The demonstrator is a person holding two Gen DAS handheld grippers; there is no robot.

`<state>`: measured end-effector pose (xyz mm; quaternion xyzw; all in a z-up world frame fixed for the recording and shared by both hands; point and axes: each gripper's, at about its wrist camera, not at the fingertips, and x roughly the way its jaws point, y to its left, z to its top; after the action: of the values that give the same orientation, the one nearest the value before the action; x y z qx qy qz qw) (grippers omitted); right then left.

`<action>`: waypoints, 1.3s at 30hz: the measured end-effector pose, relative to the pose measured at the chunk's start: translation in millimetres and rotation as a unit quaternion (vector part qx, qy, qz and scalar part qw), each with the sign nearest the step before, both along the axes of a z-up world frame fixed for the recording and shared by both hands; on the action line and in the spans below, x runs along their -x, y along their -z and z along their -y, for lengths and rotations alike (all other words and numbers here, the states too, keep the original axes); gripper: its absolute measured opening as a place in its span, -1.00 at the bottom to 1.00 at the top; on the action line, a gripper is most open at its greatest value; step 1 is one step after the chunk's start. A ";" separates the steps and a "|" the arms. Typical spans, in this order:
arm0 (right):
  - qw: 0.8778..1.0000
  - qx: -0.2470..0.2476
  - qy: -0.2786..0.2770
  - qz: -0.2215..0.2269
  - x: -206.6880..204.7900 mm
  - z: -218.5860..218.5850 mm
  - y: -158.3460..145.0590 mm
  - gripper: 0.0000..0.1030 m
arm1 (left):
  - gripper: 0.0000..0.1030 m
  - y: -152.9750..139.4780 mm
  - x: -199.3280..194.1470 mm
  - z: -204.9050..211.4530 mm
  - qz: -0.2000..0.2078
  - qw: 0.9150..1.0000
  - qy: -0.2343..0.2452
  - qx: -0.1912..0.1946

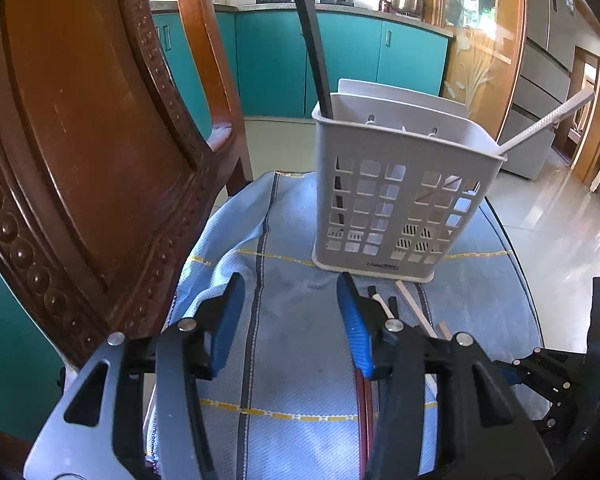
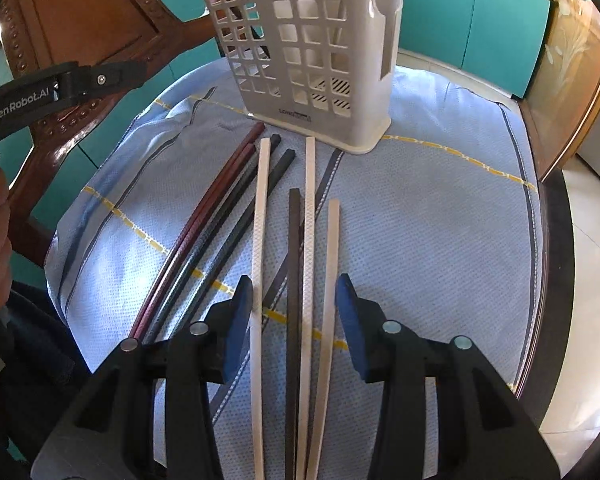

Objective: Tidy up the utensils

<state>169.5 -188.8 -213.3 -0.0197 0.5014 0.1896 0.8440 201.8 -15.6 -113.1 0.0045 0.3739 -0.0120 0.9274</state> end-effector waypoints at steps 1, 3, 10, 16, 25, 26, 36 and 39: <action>1.000 -0.002 -0.001 -0.002 0.6 -0.2 0.7 -0.16 | -0.05 0.3 0.1 -0.4 -0.001 1.000 -0.001 0.000; 1.000 -0.002 -0.003 -0.007 1.0 -1.7 2.0 -0.18 | -0.05 1.4 0.5 -1.5 -0.003 1.000 -0.003 0.000; 0.997 -0.060 0.016 -0.039 -3.6 6.3 5.0 -0.56 | -0.05 6.0 2.0 -4.1 -0.008 1.000 -0.006 -0.003; 0.986 -0.134 0.049 -0.080 -10.4 25.7 9.4 -0.87 | -0.04 10.0 0.8 -2.8 -0.014 1.000 -0.004 -0.006; 0.992 -0.064 0.099 -0.046 -10.4 39.2 5.1 -0.89 | -0.01 16.8 -0.5 5.3 -0.027 1.000 0.006 -0.014; 0.991 -0.067 0.102 -0.048 -10.1 41.7 5.2 -0.89 | 0.00 17.1 -0.1 6.1 -0.027 0.999 0.007 -0.015; 0.989 -0.061 0.132 -0.036 -10.2 59.8 1.2 -0.89 | 0.03 19.9 1.1 10.2 -0.034 0.999 0.011 -0.020; 0.987 -0.066 0.144 -0.027 -11.1 67.1 -4.4 -0.88 | 0.04 21.5 -0.5 10.0 -0.045 0.999 0.012 -0.017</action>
<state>180.6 -255.9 -208.9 0.1129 0.5079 0.0993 0.8482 202.3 -25.6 -134.5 0.0238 0.4151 -0.0171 0.9093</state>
